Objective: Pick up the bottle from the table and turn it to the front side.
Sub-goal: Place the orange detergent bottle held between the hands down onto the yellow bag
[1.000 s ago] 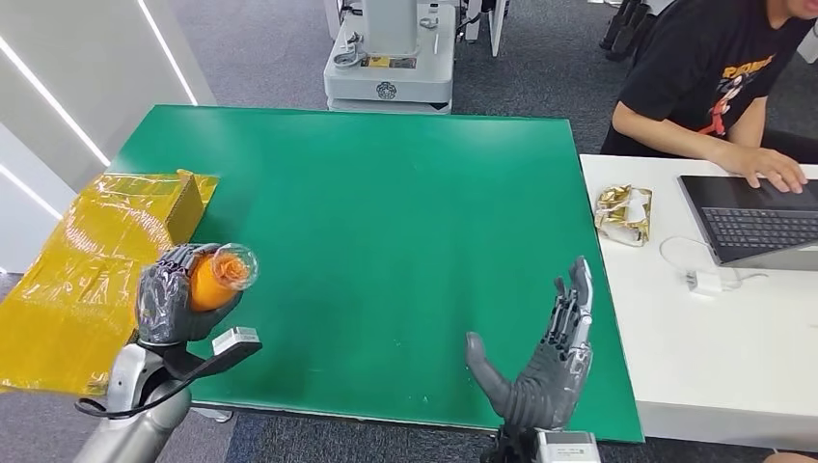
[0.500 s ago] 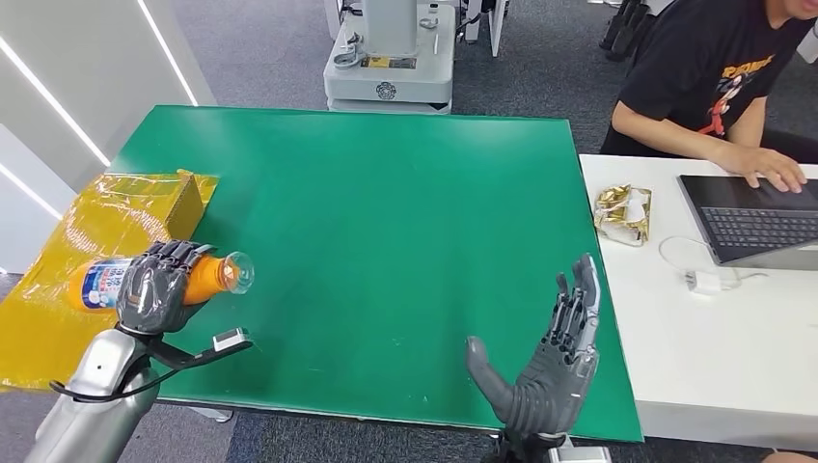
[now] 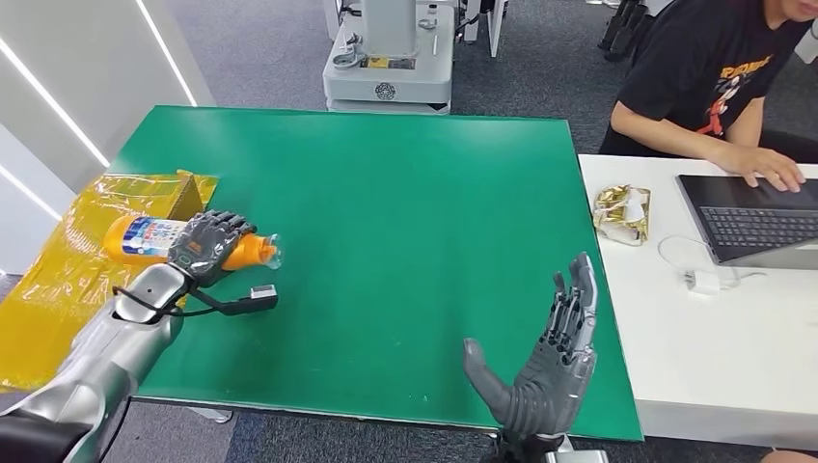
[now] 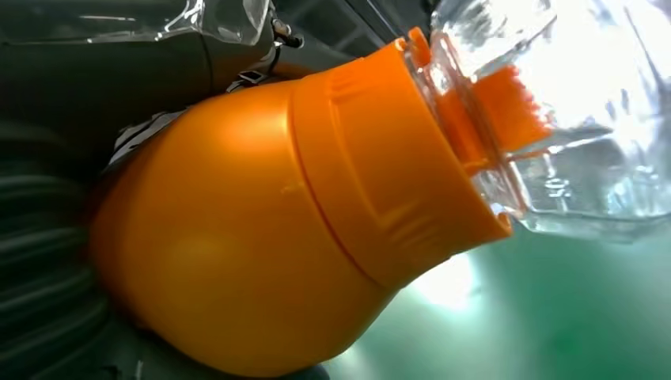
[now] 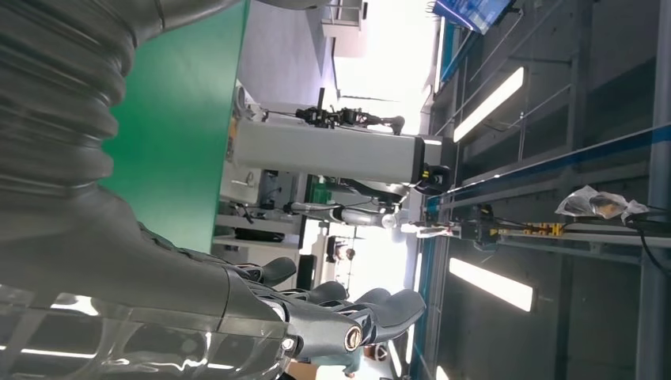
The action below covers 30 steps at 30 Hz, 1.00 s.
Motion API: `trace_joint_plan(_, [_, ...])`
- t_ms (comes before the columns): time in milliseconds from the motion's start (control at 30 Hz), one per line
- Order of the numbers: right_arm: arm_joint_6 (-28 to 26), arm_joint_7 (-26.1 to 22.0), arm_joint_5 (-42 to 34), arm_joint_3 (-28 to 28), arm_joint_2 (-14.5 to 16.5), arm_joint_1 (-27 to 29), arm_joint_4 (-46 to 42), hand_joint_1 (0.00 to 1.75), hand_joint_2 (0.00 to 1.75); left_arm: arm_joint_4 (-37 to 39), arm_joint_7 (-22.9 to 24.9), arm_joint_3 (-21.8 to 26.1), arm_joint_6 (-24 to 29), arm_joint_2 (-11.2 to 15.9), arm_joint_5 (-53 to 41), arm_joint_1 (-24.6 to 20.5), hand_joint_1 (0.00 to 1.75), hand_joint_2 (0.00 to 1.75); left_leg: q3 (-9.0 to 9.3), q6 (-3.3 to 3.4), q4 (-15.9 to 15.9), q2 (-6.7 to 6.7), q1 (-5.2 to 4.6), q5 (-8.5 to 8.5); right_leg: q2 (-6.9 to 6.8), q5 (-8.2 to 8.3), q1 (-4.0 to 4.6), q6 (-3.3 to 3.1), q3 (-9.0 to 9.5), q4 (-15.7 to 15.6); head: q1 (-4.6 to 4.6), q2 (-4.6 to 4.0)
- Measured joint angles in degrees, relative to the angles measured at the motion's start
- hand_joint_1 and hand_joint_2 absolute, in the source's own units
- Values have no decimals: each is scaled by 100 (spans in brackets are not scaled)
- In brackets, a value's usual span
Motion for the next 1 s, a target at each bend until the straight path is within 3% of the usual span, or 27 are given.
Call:
trace_joint_plan(167, [0,2,40,5,2,-2,0,0,175,554,168,-379,-236,-181,-249,-394,175,175,-1,-1,0,-6,0,1,-10,0,-1,-1,0,-1,0,0])
trace_joint_plan(500, [0,1,48,5,4,8,-5,0,175,1024,497,-657,-297,-232,-334,-534,175,175,-1,-15,-3,-3,7,11,-4,3,2,-6,-1,4,0,0])
trace_joint_plan(667, [-1,2,99,-16,4,69,-81,0,175,1184,798,-698,-546,-149,-351,-540,175,175,-2,-16,-4,6,7,10,9,4,2,-7,-4,5,-1,0])
trace_joint_plan(1000, [23,73,201,-57,4,142,-197,0,175,1357,1014,-699,-533,89,-240,-351,175,175,-7,-16,-6,3,7,9,7,3,2,-7,-9,4,-1,0])
